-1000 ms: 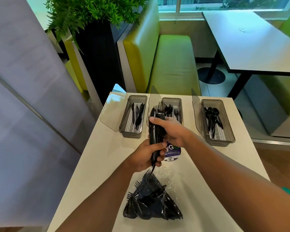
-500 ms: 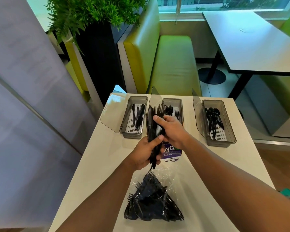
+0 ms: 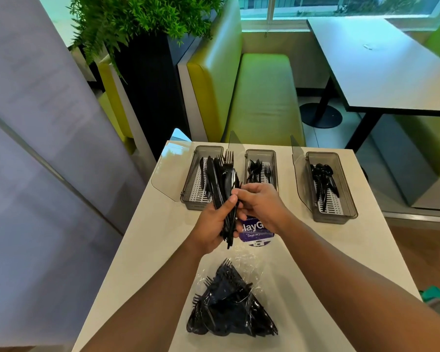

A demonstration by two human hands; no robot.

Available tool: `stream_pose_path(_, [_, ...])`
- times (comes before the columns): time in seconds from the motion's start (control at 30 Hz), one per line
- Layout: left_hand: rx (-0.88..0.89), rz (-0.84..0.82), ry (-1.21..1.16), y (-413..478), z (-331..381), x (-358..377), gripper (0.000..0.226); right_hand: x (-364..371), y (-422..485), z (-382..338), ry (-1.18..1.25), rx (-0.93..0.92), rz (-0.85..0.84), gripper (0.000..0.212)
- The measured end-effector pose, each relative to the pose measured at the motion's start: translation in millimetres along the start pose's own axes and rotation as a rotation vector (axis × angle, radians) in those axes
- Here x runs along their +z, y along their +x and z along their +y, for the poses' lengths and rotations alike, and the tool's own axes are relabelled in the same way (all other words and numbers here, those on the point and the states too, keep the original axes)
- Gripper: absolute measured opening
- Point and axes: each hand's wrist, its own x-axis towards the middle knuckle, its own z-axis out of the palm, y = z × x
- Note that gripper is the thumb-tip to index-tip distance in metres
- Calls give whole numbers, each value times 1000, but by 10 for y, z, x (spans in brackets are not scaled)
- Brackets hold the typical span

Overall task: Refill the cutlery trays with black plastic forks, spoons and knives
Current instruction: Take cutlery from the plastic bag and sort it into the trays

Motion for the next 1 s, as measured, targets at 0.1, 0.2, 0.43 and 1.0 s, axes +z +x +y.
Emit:
stream_pose_path(0.1, [10,40,44,10,-13,-19,26,26,9,9,-40,-50,75,14])
stream_pose_path(0.2, [-4,23,65,1,-19,-30,26,37,14,24,-38,-75,110,19])
stream_pose_path(0.43, [-47,10,46,7,-14,-53,34,-8,14,25,65,-44,80,11])
stream_pose_path(1.0, [-127,-49,160,-19,-95,-134,27,-269,207,-277,351,29,334,8])
